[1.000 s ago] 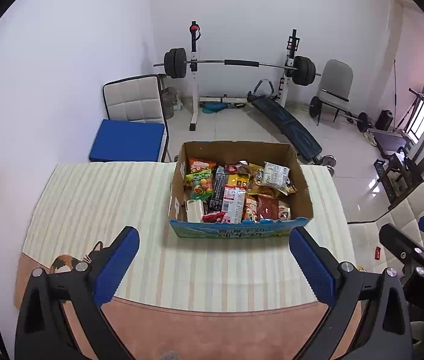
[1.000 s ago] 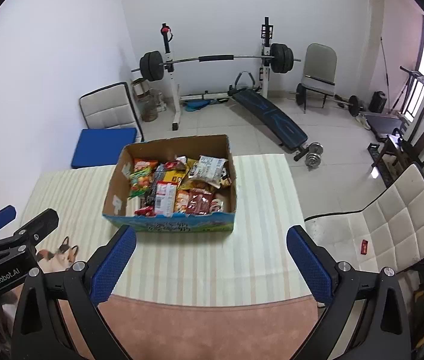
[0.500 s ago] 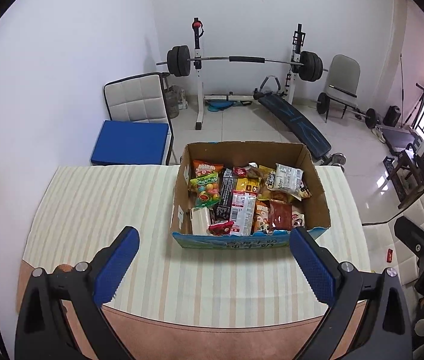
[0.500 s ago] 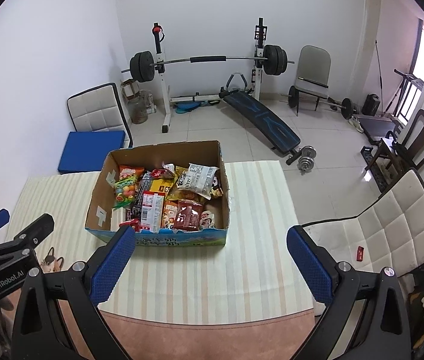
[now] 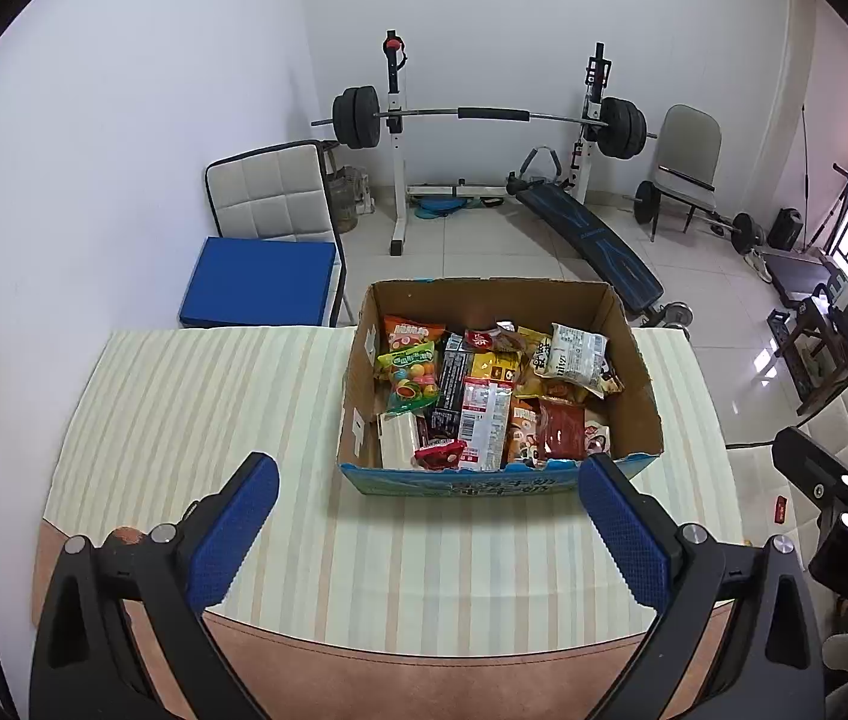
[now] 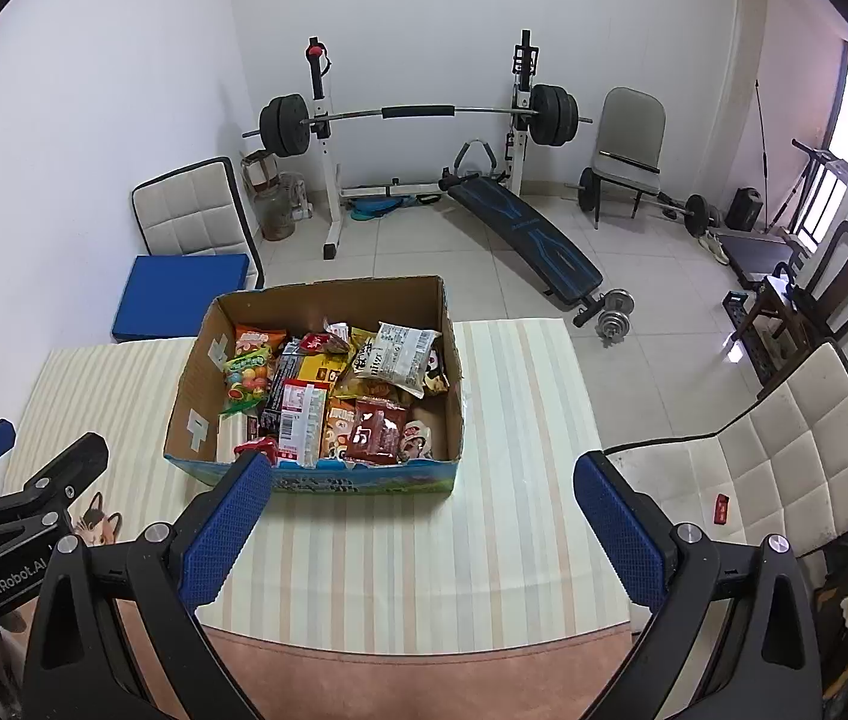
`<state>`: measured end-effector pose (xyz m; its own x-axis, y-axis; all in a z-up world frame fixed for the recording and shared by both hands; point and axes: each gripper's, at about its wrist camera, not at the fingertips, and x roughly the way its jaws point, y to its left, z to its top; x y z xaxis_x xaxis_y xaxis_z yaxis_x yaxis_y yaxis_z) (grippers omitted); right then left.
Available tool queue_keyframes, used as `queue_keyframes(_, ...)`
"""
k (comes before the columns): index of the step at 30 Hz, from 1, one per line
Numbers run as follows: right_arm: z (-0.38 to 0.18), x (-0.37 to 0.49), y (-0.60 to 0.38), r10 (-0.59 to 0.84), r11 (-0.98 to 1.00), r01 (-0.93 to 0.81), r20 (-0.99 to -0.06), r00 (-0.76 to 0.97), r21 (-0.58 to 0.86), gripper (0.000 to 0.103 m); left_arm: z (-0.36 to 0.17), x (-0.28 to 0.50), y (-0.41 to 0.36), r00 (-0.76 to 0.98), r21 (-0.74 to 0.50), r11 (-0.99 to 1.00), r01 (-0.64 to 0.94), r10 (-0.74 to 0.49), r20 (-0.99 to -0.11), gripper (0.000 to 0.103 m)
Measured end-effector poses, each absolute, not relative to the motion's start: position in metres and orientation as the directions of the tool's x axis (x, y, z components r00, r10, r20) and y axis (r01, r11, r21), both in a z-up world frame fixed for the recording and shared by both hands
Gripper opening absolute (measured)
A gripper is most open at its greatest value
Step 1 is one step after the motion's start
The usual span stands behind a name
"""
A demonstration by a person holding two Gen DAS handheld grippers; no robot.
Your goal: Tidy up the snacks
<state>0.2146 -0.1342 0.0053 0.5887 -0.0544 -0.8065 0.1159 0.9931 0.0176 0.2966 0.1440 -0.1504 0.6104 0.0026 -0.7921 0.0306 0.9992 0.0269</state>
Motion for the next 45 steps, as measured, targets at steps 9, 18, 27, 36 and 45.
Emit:
queue_keyframes(9, 0.005, 0.216, -0.134, -0.055, 0.994, 0.111, -0.806, 0.59, 0.014, 0.103, -0.15, 0.297, 0.145, 0.608, 0.024, 0.999, 0.03, 0.001, -0.794, 0.102)
queue_keyframes(18, 0.005, 0.216, -0.133, -0.053, 0.994, 0.111, -0.807, 0.589, 0.015, 0.103, -0.147, 0.296, 0.145, 0.615, 0.022, 0.999, 0.035, -0.005, -0.788, 0.102)
queue_keyframes(27, 0.002, 0.214, -0.133, -0.052, 0.993, 0.113, -0.809, 0.585, 0.018, 0.103, -0.145, 0.295, 0.145, 0.618, 0.015, 0.999, 0.044, -0.015, -0.786, 0.102)
queue_keyframes(36, 0.004, 0.21, -0.136, -0.057, 0.993, 0.121, -0.805, 0.59, 0.018, 0.103, -0.142, 0.295, 0.143, 0.622, 0.016, 0.999, 0.049, -0.018, -0.783, 0.102)
queue_keyframes(45, 0.007, 0.207, -0.138, -0.063, 0.992, 0.127, -0.803, 0.593, 0.016, 0.103, -0.141, 0.293, 0.141, 0.623, 0.016, 0.998, 0.053, -0.02, -0.782, 0.102)
